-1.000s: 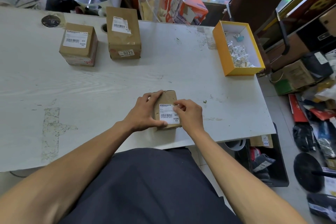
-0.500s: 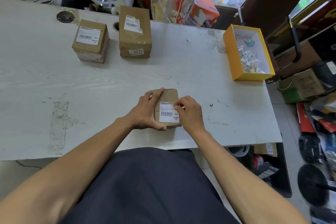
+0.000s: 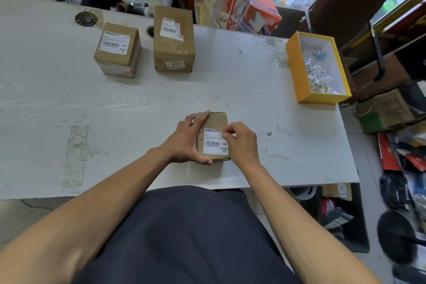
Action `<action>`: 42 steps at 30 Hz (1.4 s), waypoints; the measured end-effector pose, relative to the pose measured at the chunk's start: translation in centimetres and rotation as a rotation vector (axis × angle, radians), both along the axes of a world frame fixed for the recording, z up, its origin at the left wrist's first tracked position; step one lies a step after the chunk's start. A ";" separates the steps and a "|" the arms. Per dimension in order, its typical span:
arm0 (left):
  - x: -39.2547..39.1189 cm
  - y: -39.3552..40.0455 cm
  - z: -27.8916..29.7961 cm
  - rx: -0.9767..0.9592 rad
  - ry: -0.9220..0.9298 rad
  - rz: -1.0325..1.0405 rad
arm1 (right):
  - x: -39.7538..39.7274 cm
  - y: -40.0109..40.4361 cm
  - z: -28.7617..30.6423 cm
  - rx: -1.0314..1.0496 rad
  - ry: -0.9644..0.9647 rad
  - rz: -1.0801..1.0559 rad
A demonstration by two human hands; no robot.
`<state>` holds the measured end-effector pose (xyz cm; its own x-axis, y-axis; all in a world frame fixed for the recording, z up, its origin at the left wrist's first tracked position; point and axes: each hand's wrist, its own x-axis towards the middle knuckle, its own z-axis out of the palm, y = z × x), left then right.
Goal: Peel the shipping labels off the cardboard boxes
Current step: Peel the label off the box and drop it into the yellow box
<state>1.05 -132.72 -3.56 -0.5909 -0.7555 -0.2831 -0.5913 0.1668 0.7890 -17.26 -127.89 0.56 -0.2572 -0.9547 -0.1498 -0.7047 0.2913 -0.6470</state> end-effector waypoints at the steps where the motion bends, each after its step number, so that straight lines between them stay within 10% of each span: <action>1: 0.1 0.0 0.0 0.001 0.008 0.004 | 0.0 0.0 0.0 0.004 -0.004 -0.001; 42: 0.3 0.0 -0.5 0.001 0.034 0.010 | 0.1 -0.2 0.2 0.063 -0.098 -0.108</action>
